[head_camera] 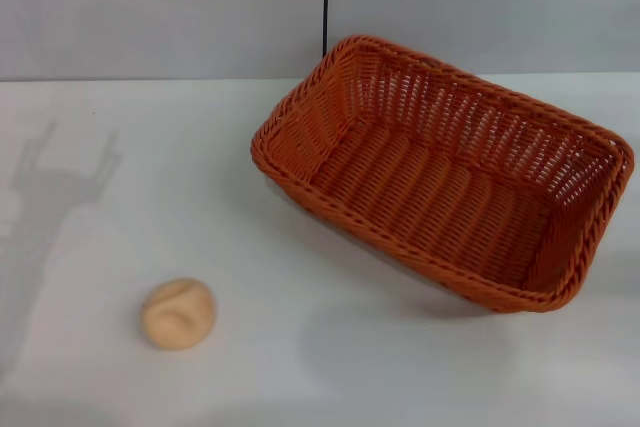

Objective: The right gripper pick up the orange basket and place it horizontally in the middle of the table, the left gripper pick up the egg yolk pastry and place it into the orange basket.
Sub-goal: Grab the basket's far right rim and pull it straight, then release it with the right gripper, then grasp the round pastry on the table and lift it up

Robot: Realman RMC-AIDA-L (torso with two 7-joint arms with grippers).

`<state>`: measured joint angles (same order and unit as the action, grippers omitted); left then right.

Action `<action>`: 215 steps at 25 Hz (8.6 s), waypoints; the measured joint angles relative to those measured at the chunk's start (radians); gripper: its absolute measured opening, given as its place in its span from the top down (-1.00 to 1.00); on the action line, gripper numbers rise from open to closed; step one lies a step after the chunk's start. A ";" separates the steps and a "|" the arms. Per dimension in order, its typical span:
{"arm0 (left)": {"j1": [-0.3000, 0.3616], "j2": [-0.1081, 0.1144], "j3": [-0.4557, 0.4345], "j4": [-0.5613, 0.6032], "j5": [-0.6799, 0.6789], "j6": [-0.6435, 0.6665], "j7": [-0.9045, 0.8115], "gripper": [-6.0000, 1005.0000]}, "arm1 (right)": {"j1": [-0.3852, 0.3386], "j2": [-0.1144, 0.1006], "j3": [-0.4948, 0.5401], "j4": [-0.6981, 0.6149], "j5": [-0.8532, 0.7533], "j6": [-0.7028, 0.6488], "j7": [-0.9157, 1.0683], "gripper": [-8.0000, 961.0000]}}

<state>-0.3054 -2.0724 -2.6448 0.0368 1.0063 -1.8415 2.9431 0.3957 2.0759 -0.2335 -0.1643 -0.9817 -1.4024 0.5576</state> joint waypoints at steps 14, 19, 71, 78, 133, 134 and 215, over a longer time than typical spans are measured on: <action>-0.021 -0.002 -0.006 0.029 -0.003 0.011 -0.011 -0.59 | -0.043 -0.007 -0.263 -0.125 -0.008 -0.020 0.146 -0.08; -0.034 -0.002 -0.007 0.040 -0.005 0.025 -0.013 -0.59 | -0.075 -0.039 -0.355 -0.397 -0.182 -0.065 0.532 -0.08; -0.056 -0.002 0.002 0.079 0.000 0.088 -0.067 -0.59 | 0.403 -0.089 -0.590 -0.745 -1.603 -0.057 1.528 -0.56; -0.052 -0.002 0.002 0.079 0.000 0.088 -0.067 -0.59 | 0.397 -0.089 -0.590 -0.724 -1.604 -0.042 1.533 -0.54; -0.055 -0.002 -0.006 0.075 0.000 0.091 -0.082 -0.59 | 0.316 -0.200 -0.507 -0.755 -1.141 -0.356 1.436 0.64; -0.056 -0.002 -0.006 0.075 -0.001 0.093 -0.082 -0.59 | 0.316 -0.200 -0.507 -0.760 -1.135 -0.360 1.435 0.64; 0.099 0.162 0.561 -0.369 0.319 0.120 -0.668 -0.58 | -0.152 -0.010 -0.135 -0.226 -0.100 -0.204 0.486 -0.04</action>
<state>-0.2062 -1.9107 -2.0843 -0.3318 1.3254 -1.7219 2.2751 0.2440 2.0656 -0.3688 -0.3901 -1.0815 -1.6065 1.0434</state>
